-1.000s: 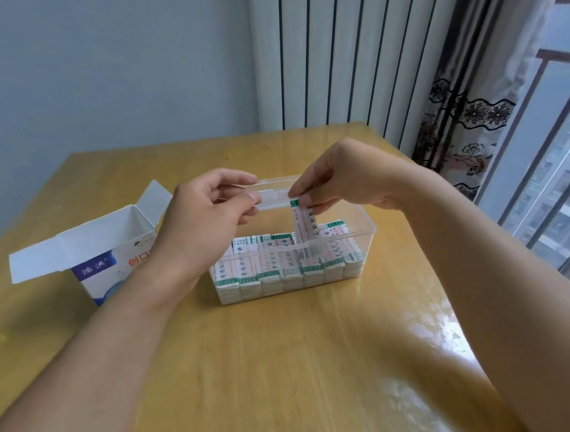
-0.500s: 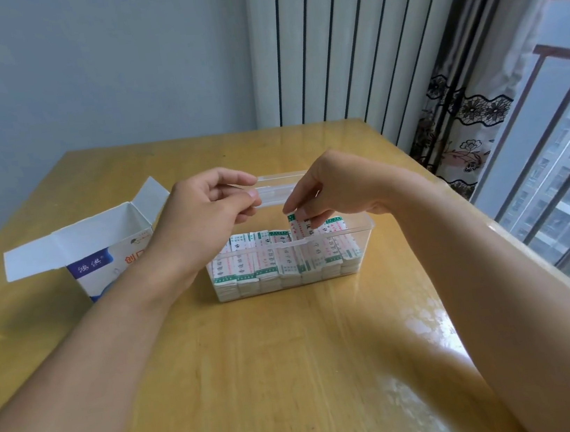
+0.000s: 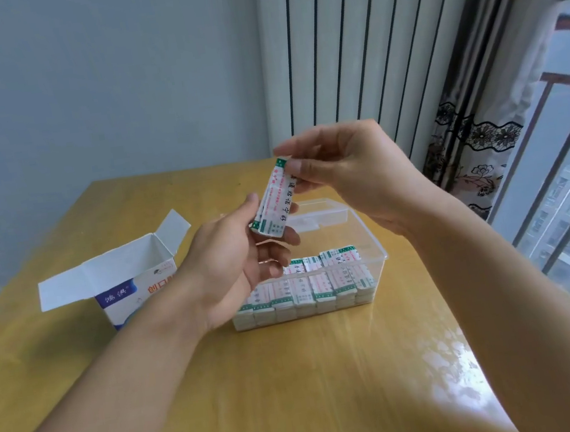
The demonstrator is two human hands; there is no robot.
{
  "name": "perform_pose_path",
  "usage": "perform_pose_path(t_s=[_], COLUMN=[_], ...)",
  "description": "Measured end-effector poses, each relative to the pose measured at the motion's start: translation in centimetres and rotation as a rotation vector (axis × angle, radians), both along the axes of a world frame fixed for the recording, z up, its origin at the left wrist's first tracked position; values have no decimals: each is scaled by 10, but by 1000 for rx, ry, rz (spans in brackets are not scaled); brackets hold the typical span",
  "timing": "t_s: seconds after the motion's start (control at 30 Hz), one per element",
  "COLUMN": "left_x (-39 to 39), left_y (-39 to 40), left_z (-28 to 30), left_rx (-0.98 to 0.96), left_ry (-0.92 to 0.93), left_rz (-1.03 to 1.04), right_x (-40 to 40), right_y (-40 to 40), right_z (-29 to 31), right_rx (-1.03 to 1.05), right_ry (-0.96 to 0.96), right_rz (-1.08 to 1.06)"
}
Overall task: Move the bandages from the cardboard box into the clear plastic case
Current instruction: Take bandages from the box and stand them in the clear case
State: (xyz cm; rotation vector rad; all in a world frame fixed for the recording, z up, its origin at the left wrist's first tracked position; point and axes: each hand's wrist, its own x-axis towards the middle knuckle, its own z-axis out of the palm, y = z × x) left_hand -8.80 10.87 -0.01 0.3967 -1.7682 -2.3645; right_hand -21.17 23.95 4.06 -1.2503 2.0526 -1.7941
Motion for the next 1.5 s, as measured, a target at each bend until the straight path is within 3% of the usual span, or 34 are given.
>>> perform_pose_path(t_s=[0.53,0.73,0.87,1.0,1.27,1.37,1.5], left_x=[0,-6,-8,-7,-8,-11,-10], left_y=[0,-8,-13,-6,-9,-11,-10], left_z=[-1,-6,-14,-17,-18,-22,-29], left_rx=[-12,-444,-682,-741,-635,-761,-1006], left_ry=[-14,62,96,84,58,61,40], left_rz=[-30,287,308,289,317,318,257], right_x=[-8,-31,-29,-25,-21,-23,-26], right_y=[2,14,10,4,0,1,7], right_z=[-3,-8,-15,-14,-16,-16,-18], right_rx=[42,270,336,164,138,204,454], right_ry=[-139,-95,-87,-191,-210,-160,11], right_rz=[-7,-62,-16,13,2,-12,-26])
